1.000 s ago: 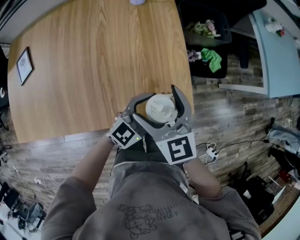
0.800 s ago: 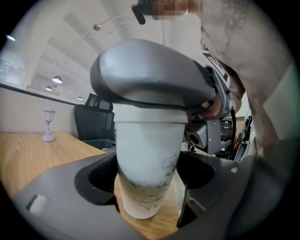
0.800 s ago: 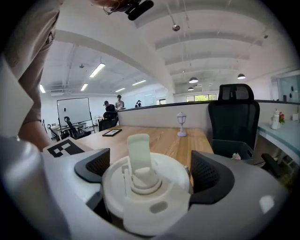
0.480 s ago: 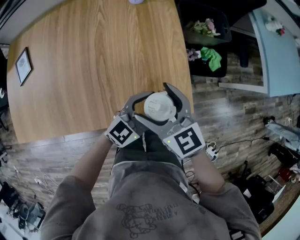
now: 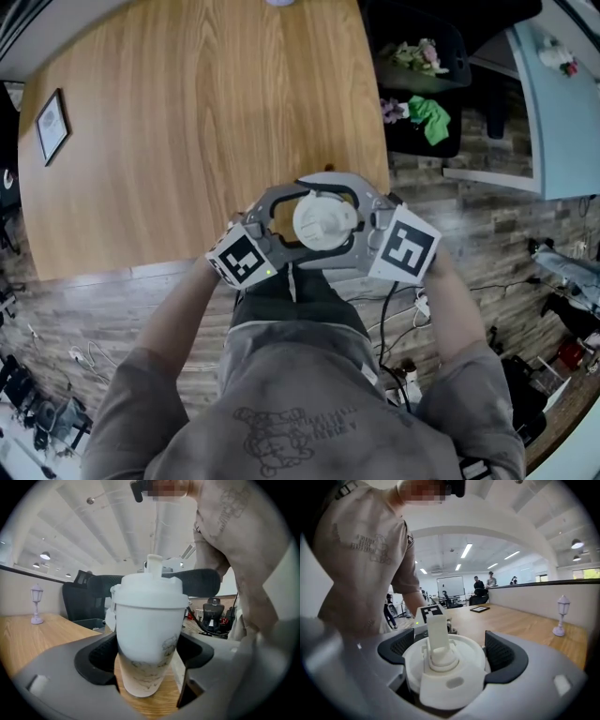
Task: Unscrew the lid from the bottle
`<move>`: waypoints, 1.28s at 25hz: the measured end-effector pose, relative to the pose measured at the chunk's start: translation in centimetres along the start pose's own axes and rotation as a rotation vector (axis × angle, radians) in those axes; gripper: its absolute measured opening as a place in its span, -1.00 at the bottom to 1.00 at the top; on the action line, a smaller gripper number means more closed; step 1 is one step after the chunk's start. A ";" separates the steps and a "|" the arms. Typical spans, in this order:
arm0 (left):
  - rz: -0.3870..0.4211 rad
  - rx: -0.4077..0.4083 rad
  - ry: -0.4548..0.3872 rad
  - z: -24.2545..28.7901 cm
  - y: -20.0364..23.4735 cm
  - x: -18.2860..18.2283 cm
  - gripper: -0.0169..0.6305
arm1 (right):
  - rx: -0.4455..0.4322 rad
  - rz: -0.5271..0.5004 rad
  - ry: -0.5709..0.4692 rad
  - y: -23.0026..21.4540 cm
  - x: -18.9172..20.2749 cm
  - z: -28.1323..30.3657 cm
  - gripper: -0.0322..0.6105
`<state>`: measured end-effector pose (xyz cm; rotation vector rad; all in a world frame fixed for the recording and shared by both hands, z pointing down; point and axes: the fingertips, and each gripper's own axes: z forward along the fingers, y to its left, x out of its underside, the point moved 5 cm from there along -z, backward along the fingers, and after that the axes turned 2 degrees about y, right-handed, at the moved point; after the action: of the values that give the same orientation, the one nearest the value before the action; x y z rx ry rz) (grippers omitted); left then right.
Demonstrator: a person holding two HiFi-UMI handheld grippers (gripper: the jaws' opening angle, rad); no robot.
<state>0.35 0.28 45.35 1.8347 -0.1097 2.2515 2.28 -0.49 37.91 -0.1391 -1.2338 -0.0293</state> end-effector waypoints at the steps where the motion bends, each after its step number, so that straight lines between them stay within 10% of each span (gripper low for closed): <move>1: 0.009 0.016 0.015 0.0 0.0 0.1 0.26 | -0.032 -0.006 0.014 0.0 0.1 0.0 0.61; 32: -0.100 -0.193 0.122 -6.4 1.1 -4.7 0.46 | 0.395 0.158 -0.169 -1.7 -8.6 -6.7 0.62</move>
<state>-5.11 -0.14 39.58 1.5669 -0.2010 2.1939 5.52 -3.41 27.84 0.1073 -1.3699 0.3679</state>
